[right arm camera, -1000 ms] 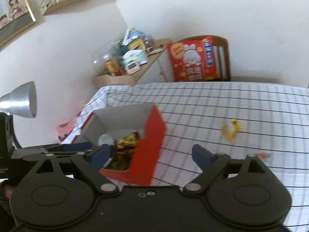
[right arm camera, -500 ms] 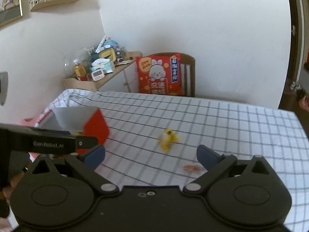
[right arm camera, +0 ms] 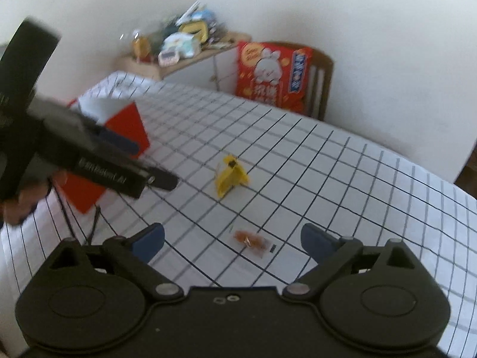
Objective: Organize snacks
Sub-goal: 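Move the left tool to the yellow candy while the right tool approaches the orange candy, then close the left tool on the yellow candy while the right tool grasps the orange candy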
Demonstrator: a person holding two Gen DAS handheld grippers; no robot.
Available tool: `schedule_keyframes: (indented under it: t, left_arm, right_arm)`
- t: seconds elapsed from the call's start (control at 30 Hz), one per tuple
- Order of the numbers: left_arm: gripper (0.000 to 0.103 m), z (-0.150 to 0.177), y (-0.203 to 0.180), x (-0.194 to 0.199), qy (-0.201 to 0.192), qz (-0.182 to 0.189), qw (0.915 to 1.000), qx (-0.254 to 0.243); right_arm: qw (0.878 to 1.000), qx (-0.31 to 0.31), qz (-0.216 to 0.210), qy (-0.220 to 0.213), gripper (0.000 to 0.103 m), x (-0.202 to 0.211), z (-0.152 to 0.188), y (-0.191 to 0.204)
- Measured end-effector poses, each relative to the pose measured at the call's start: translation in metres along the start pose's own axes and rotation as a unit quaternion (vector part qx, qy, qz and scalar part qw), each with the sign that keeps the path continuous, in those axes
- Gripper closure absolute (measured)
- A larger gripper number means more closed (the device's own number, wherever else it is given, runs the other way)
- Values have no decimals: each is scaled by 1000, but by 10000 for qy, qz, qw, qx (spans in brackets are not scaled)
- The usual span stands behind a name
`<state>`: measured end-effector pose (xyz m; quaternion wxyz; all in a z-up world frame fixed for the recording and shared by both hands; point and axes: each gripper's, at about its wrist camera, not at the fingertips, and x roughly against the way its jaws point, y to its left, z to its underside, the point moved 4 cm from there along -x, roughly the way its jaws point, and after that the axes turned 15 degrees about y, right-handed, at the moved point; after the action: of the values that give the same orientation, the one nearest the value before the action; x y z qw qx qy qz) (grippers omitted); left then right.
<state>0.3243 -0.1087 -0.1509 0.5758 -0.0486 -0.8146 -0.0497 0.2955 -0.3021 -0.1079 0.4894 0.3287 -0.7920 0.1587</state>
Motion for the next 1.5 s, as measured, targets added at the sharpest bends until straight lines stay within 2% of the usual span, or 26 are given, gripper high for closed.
schedule_keyframes:
  t: [0.13,0.27,0.67,0.87,1.1,1.2,1.33,1.5]
  left_arm:
    - [23,-15,-3,-21,147,-111,9998,-101]
    - [23,-29,-3,-41,320,-57,9993,-210]
    - [23,-54,-3,-83,565,-90,9979,-311]
    - [24,-57,0,-97,689,-28,9974,-215]
    - [47,-62,16,-107,786,23,9969,15]
    - [60,-63,16,-105,760,8,9971,32]
    - [67,-62,19,-104,759,-35,9971,105]
    - [68,-52,22,-97,761,-73,9968,227]
  right_arm:
    - [9993,249,55,283,12,-23,-4,-3]
    - [9981,360,44,495,22,-46,-9,-7]
    - [9960,548,-20,707,38,-84,-19,-14]
    - [9948,619,-25,807,52,-97,-17,-16]
    - [9949,690,61,737,62,-97,-11,-14]
    - [9950,671,131,733,65,-96,-9,-12]
    - [9957,552,212,711,70,-96,-10,-9]
    - [9973,269,234,637,77,-91,-7,-7]
